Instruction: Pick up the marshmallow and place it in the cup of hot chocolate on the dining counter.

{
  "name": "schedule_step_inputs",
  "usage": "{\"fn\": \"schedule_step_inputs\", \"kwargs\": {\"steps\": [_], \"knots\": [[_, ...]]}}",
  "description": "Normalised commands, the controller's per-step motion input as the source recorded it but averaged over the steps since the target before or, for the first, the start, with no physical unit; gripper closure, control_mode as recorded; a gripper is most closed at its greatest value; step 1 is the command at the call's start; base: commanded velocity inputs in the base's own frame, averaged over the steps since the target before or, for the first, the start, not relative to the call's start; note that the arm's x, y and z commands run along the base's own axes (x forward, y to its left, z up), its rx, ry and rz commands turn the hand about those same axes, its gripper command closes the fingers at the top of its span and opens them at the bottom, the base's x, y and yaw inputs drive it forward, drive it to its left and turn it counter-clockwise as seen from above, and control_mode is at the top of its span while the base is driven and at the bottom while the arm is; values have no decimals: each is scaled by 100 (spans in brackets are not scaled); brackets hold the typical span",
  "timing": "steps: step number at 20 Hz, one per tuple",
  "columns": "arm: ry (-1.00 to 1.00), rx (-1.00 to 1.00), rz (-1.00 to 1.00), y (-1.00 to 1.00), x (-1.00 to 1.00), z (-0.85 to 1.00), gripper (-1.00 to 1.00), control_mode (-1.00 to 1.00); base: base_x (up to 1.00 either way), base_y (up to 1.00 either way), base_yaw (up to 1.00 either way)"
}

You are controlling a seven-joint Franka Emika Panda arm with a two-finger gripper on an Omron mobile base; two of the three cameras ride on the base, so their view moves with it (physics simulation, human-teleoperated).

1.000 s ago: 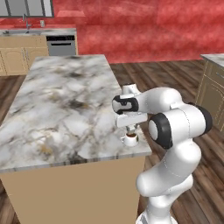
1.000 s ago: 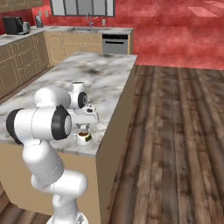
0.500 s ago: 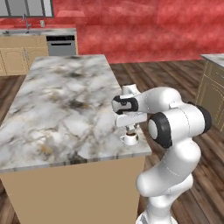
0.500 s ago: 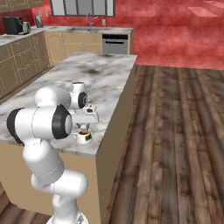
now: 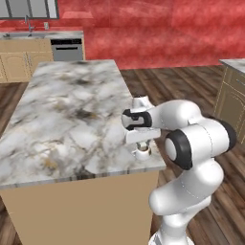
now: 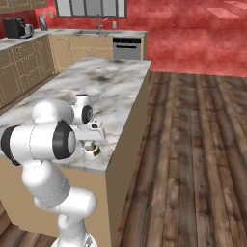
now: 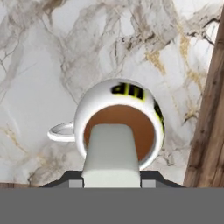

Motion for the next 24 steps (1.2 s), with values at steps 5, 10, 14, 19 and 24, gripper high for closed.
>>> {"fn": "schedule_step_inputs", "kwargs": {"steps": [5, 10, 14, 19, 24], "knots": [[-2, 0, -3, 0, -13, -11, 100, -100, 0, 0, 0], [0, 0, -3, 0, 7, -18, 100, -100, 0, 0, 0], [0, 0, -1, 0, 22, -17, -100, -100, 0, 0, 0], [0, 0, -1, 0, 13, 0, -100, -100, 0, 0, 0], [0, 0, 0, 0, 1, 1, -100, -100, 0, 0, 0]]}}
